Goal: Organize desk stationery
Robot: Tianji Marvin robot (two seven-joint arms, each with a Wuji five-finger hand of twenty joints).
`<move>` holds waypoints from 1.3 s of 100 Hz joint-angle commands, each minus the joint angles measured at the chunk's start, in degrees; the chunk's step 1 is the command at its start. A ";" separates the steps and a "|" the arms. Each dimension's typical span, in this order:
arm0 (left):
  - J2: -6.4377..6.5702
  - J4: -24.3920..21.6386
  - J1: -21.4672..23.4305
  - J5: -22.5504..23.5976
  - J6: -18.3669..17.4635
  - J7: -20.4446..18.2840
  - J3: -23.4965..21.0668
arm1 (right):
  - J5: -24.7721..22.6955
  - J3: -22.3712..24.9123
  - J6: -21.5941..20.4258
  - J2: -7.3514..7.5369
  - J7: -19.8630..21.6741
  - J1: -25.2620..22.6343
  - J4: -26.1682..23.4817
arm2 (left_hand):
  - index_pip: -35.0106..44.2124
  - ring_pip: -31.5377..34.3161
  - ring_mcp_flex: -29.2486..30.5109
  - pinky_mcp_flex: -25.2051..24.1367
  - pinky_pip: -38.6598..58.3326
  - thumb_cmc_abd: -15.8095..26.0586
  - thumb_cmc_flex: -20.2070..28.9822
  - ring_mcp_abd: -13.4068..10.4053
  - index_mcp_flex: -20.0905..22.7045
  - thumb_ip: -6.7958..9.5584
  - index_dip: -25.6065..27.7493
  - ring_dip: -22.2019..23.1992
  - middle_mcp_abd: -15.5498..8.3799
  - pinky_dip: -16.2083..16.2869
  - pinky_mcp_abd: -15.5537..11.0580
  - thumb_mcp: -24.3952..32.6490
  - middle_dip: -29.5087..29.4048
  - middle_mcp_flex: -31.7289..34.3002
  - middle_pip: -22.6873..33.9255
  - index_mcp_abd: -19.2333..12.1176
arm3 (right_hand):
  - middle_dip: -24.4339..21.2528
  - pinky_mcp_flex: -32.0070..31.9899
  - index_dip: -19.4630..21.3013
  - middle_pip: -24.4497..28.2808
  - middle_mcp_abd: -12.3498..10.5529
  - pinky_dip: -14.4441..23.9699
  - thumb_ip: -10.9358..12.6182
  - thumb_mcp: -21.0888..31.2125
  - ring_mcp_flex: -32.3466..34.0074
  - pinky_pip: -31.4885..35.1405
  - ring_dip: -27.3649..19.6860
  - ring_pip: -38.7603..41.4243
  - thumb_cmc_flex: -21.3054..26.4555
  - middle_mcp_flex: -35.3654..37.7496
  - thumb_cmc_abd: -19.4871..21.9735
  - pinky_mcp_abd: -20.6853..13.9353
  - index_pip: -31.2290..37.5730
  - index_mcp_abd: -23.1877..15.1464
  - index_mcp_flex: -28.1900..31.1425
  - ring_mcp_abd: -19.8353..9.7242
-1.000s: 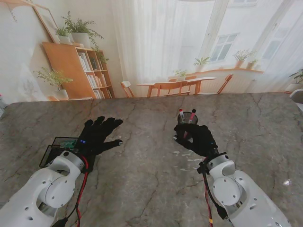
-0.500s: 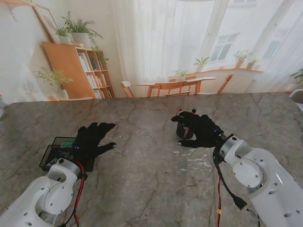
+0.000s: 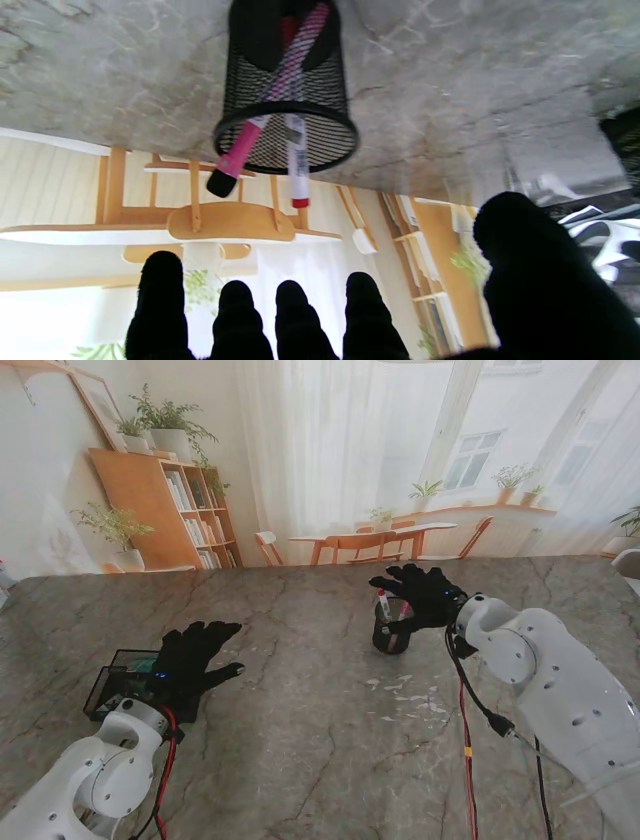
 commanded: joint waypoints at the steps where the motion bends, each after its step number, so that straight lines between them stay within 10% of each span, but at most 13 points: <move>1: -0.18 0.12 -0.06 -0.14 -0.10 -0.23 0.36 | 0.30 0.02 0.73 -0.24 0.58 1.61 0.46 | 0.07 0.12 0.56 -0.21 0.89 1.82 0.40 -0.60 0.82 -0.60 0.66 0.33 -0.56 1.51 0.76 0.37 0.54 0.36 0.00 -0.56 | -1.17 -1.03 -1.37 -1.81 1.04 -1.71 -2.24 0.57 -1.03 -0.20 -0.29 -0.79 -2.07 -1.21 0.29 2.63 -1.19 1.20 0.02 1.18; 49: -0.12 0.45 -0.80 -0.68 0.79 -1.29 1.14 | 10.16 -19.26 6.31 -1.82 1.74 16.90 16.86 | 0.32 0.21 0.97 -0.08 1.45 2.10 0.59 -0.88 1.45 -0.60 0.94 0.64 -0.21 1.75 0.53 0.41 0.93 1.35 0.29 -0.44 | -0.40 4.61 -10.63 -1.65 2.50 0.21 -2.32 1.83 3.01 9.99 3.13 4.99 -2.12 -1.35 -1.46 9.53 -1.71 1.87 0.72 2.56; 74: -0.16 0.63 -1.11 -1.18 1.12 -1.48 1.36 | 11.71 -24.81 4.44 -2.25 0.35 20.14 22.23 | 0.40 0.35 1.37 0.13 1.90 2.17 0.72 -1.09 1.67 -0.61 1.06 0.82 -0.21 1.93 0.35 0.40 1.21 2.02 0.48 -0.57 | 3.49 8.09 -8.85 -0.66 3.67 3.06 -1.98 3.07 3.03 14.41 4.98 11.27 -0.13 -1.38 -3.82 11.36 -0.01 0.78 0.52 2.68; 100: -0.22 0.79 -1.18 -1.33 1.24 -1.21 1.42 | 12.55 -29.48 2.63 -2.64 -1.10 22.62 26.15 | 0.48 0.54 1.74 0.39 2.70 2.35 0.90 -1.12 1.86 -0.63 1.18 1.09 -0.22 2.32 0.05 0.40 1.46 2.35 0.57 -0.33 | 15.64 16.80 12.61 2.08 4.24 13.59 -0.86 4.28 3.87 20.74 8.76 25.56 5.39 -2.02 -6.27 7.28 0.83 -0.33 -0.90 1.98; 130: -0.33 1.09 -1.19 -1.25 1.31 -0.33 1.40 | 11.81 -32.68 -0.48 -3.29 -5.59 24.66 29.58 | 0.59 0.92 2.15 0.63 4.66 3.23 1.69 -1.16 2.02 -0.70 1.34 1.68 0.04 3.62 -0.74 0.45 1.72 2.51 0.64 -0.12 | 41.11 36.86 41.53 18.10 4.63 22.51 3.23 4.98 10.34 30.65 18.16 51.23 14.27 0.15 -8.57 -13.74 16.98 -2.93 -5.49 -2.43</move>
